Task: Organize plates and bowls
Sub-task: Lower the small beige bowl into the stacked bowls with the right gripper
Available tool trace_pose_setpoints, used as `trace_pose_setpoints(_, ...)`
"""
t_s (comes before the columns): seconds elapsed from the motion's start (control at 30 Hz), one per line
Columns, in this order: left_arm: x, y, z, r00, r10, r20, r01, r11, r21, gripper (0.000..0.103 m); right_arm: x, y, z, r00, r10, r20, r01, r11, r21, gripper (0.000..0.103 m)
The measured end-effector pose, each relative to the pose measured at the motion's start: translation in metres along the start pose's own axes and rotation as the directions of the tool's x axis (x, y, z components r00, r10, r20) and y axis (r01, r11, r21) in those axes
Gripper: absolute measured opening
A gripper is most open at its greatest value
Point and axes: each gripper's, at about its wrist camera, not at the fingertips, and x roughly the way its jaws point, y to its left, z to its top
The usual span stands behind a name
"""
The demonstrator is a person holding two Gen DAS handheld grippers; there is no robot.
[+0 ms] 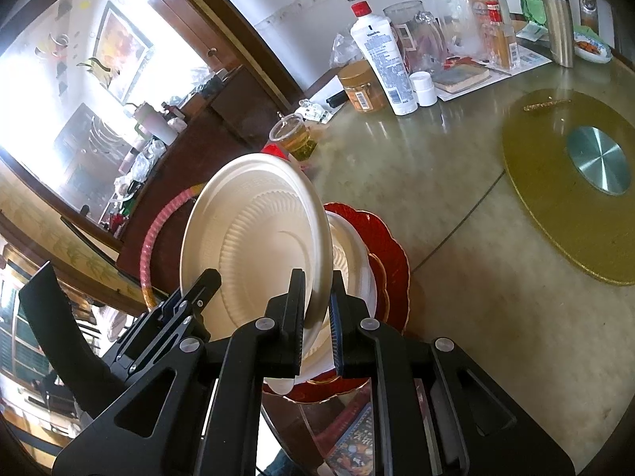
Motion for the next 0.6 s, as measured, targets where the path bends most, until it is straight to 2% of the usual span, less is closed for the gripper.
trace_pose_setpoints(0.6,0.011,0.003,0.002,0.999,0.004,-0.044,-0.004,1.000,-0.004,0.015,0.013,-0.003,0.000,0.999,-0.005,-0.038,0.006,1.000,0.013,0.011)
